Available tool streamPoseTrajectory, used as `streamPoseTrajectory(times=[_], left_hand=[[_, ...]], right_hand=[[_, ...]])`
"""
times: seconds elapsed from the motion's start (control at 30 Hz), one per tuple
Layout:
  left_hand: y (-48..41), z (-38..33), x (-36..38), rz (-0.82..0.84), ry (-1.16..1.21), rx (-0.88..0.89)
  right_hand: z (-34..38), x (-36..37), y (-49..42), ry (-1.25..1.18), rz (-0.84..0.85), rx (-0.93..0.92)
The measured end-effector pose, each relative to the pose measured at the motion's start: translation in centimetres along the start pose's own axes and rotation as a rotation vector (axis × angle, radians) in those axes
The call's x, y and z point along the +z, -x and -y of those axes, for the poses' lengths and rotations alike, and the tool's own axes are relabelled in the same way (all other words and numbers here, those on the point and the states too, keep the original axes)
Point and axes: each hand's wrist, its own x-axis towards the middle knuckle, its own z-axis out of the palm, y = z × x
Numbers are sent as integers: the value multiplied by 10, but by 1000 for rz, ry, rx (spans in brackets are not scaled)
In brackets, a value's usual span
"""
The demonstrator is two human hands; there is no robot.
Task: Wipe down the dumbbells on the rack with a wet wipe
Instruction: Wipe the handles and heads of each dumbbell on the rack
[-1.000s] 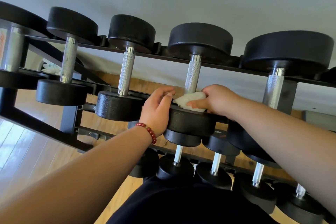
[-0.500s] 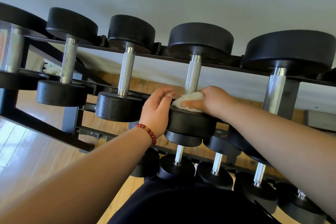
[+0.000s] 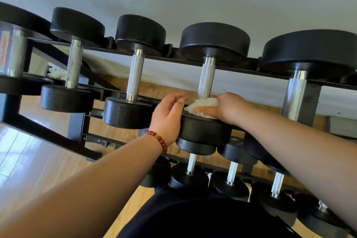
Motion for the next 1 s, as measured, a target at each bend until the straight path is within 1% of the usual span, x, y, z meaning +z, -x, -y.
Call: streamPoseTrajectory(times=[0.1, 0.23, 0.3, 0.43, 0.5, 0.6, 0.63, 0.7, 0.8, 0.87, 1.0], left_hand=[[0, 1, 0, -3, -18, 6], [0, 0, 0, 3, 3, 7], [1, -1, 0, -2, 16, 7], [1, -2, -1, 8, 8, 1], [2, -2, -1, 11, 8, 3], [3, -5, -2, 20, 27, 9], [3, -5, -3, 31, 29, 2], [3, -7, -6, 66, 61, -24], [3, -13, -13, 104, 124, -24], [-1, -16, -19, 115, 128, 15], [-18, -25, -30, 179, -15, 75]], right_hand=[[-12, -5, 1, -17, 37, 42], [10, 3, -1, -35, -35, 12], [16, 4, 1, -59, -50, 25], [2, 0, 10, -73, -63, 32], [-3, -1, 16, -167, -114, -18], [1, -2, 27, -435, -228, -111], [4, -3, 30, -483, -243, -144], [11, -2, 35, -494, -248, -196], [15, -1, 37, -552, -247, -191], [16, 0, 38, -583, -238, -168], [17, 1, 39, -654, -192, -118]])
